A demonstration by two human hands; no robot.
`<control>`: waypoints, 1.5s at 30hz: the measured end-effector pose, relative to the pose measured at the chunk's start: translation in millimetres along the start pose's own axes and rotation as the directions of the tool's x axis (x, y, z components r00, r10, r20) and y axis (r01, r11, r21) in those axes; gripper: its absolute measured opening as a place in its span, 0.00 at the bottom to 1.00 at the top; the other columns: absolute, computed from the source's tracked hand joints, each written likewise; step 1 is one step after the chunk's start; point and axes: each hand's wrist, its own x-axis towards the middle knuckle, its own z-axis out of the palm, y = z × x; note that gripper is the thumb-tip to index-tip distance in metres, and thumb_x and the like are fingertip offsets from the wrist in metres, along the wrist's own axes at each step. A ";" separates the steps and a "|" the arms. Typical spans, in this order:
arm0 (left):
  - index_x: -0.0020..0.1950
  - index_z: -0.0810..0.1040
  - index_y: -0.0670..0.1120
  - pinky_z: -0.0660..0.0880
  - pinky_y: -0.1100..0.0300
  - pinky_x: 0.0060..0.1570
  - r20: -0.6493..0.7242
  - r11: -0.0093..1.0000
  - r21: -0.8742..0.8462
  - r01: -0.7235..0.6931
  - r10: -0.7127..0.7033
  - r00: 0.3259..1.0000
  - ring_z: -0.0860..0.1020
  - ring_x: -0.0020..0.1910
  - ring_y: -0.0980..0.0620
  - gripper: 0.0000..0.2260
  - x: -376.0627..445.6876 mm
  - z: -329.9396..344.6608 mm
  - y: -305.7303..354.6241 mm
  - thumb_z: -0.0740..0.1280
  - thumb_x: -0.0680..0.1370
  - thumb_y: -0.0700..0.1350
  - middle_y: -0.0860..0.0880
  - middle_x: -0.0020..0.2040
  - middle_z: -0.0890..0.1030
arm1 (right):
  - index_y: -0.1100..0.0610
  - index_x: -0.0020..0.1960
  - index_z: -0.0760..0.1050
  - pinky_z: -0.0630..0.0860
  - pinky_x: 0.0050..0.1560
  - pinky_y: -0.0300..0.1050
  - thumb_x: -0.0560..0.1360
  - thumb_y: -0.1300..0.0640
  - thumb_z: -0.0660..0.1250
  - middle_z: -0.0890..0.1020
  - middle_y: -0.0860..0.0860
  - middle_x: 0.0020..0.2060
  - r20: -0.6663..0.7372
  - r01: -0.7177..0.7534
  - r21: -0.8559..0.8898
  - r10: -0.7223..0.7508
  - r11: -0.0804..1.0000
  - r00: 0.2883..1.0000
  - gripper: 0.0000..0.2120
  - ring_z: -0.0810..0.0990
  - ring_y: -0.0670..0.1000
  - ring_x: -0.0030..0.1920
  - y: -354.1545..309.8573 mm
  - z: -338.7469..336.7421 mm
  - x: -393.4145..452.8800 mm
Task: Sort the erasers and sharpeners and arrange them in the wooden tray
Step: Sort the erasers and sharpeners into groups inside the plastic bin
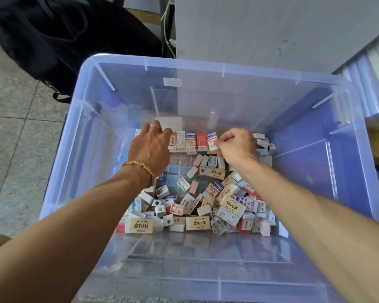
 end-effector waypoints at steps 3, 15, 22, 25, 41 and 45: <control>0.69 0.70 0.48 0.74 0.49 0.55 -0.005 1.000 -0.009 0.006 -0.006 1.000 0.69 0.61 0.41 0.20 -2.7 12.4 -7.6 0.64 0.77 0.39 0.41 0.63 0.71 | 0.55 0.47 0.83 0.73 0.43 0.40 0.78 0.58 0.70 0.86 0.50 0.46 -0.049 0.086 -0.197 -0.097 0.977 0.994 0.04 0.80 0.49 0.41 2.2 15.7 3.0; 0.60 0.74 0.46 0.76 0.43 0.48 -0.112 0.991 0.118 -0.070 0.083 0.990 0.73 0.50 0.37 0.21 4.7 41.9 -13.8 0.76 0.70 0.45 0.38 0.53 0.76 | 0.58 0.65 0.73 0.79 0.46 0.48 0.74 0.59 0.75 0.83 0.54 0.45 0.279 0.640 -0.446 -0.582 0.626 0.764 0.22 0.82 0.55 0.43 23.2 7.1 3.5; 0.55 0.78 0.45 0.76 0.51 0.32 -0.119 0.978 0.137 -0.156 0.173 0.978 0.76 0.46 0.38 0.23 8.5 35.5 -20.2 0.81 0.63 0.46 0.40 0.48 0.78 | 0.61 0.61 0.75 0.81 0.41 0.50 0.73 0.54 0.76 0.80 0.51 0.32 0.243 0.647 -0.452 -0.614 0.614 0.751 0.21 0.77 0.52 0.30 26.7 15.6 -0.6; 0.56 0.77 0.46 0.75 0.51 0.32 -0.123 0.971 0.169 -0.166 0.188 0.974 0.75 0.47 0.38 0.23 9.2 34.8 -21.6 0.81 0.65 0.46 0.41 0.50 0.78 | 0.61 0.60 0.76 0.75 0.38 0.45 0.73 0.54 0.76 0.81 0.52 0.33 0.238 0.640 -0.450 -0.608 0.622 0.758 0.21 0.75 0.52 0.31 23.8 14.8 1.7; 0.66 0.72 0.47 0.74 0.52 0.55 0.023 0.955 -0.292 -0.060 0.069 0.997 0.71 0.61 0.45 0.27 -3.7 -5.8 18.7 0.75 0.72 0.55 0.46 0.61 0.73 | 0.57 0.52 0.74 0.74 0.44 0.43 0.73 0.50 0.73 0.78 0.47 0.44 0.398 0.640 -0.485 -0.501 0.596 0.769 0.14 0.78 0.51 0.44 22.0 -13.1 -20.0; 0.59 0.77 0.46 0.78 0.55 0.51 0.218 0.894 -0.412 -0.174 0.282 0.934 0.78 0.50 0.50 0.20 -25.8 -15.3 26.3 0.76 0.71 0.53 0.49 0.53 0.80 | 0.57 0.53 0.79 0.72 0.57 0.47 0.73 0.56 0.74 0.78 0.52 0.53 0.488 0.662 -0.601 -0.450 0.449 0.748 0.10 0.73 0.51 0.54 27.9 -6.7 -28.7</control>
